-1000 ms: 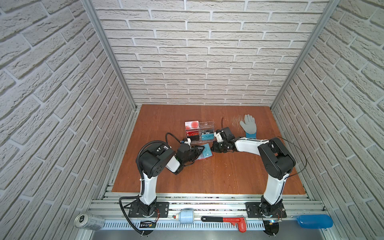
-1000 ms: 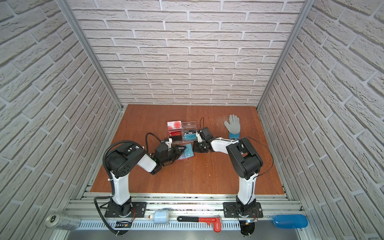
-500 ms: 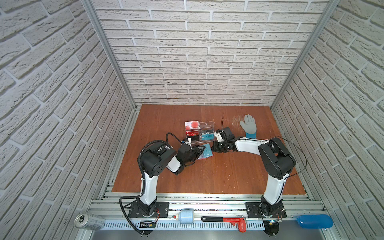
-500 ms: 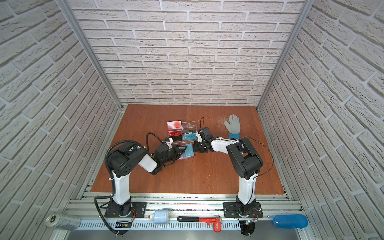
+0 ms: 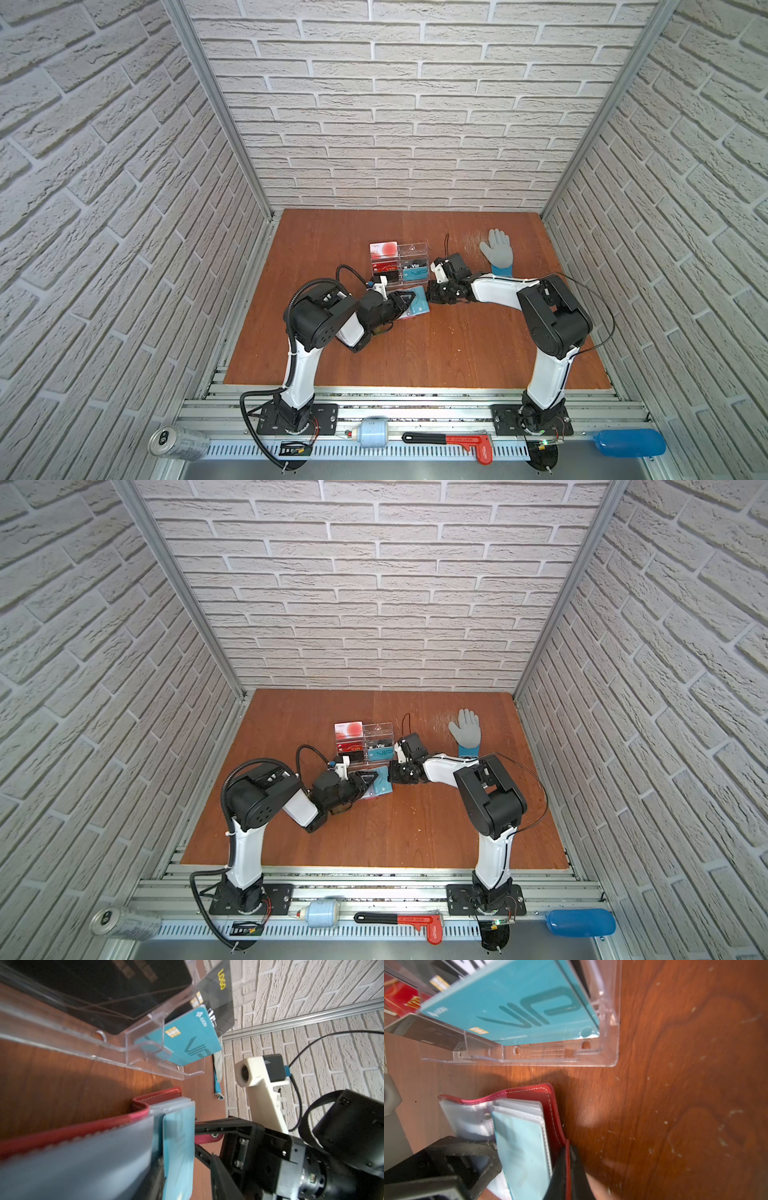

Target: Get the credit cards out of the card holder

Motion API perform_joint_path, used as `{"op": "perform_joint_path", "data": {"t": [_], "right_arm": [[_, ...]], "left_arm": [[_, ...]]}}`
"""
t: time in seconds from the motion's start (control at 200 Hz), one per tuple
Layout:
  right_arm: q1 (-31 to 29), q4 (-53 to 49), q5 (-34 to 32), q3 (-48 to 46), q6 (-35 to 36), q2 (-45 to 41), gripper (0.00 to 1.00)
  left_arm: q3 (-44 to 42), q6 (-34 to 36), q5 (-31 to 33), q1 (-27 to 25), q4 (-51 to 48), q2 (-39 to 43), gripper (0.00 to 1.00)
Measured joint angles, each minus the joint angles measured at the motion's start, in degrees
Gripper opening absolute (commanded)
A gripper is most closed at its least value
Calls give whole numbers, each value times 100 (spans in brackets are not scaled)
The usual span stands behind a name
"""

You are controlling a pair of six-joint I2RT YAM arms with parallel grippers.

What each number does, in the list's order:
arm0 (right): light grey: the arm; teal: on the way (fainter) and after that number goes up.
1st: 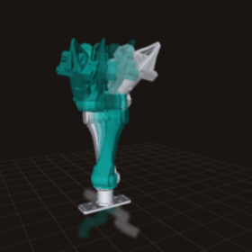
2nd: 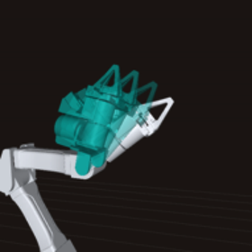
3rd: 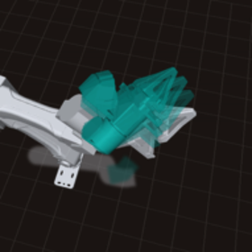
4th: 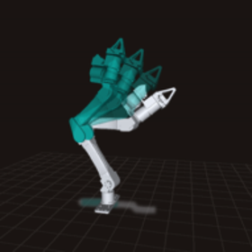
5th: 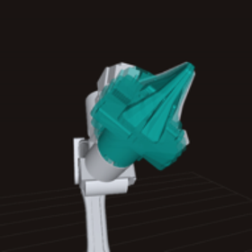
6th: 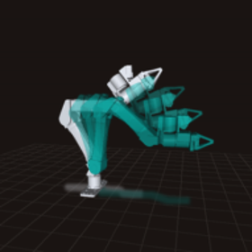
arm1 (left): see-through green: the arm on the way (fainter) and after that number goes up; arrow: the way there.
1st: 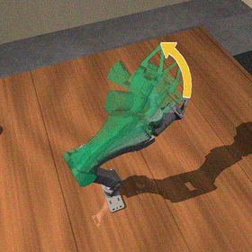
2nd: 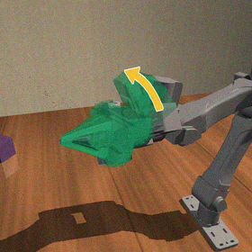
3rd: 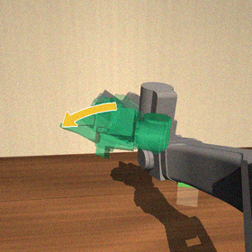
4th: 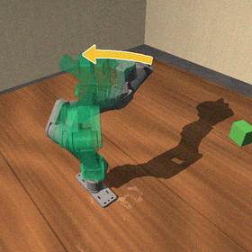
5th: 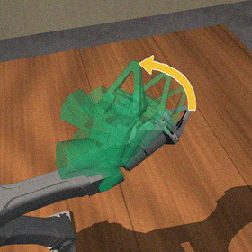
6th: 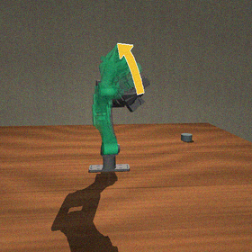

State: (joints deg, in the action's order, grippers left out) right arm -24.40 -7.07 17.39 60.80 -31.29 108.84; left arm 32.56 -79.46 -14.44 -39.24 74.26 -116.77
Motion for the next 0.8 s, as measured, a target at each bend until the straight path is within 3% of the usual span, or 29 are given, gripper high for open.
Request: {"op": "perform_joint_path", "data": {"t": [0.8], "right_arm": [[46, -236, -146, 129, 2, 26, 6]], "left_arm": [[116, 400, -216, -238, -101, 181, 40]]}}
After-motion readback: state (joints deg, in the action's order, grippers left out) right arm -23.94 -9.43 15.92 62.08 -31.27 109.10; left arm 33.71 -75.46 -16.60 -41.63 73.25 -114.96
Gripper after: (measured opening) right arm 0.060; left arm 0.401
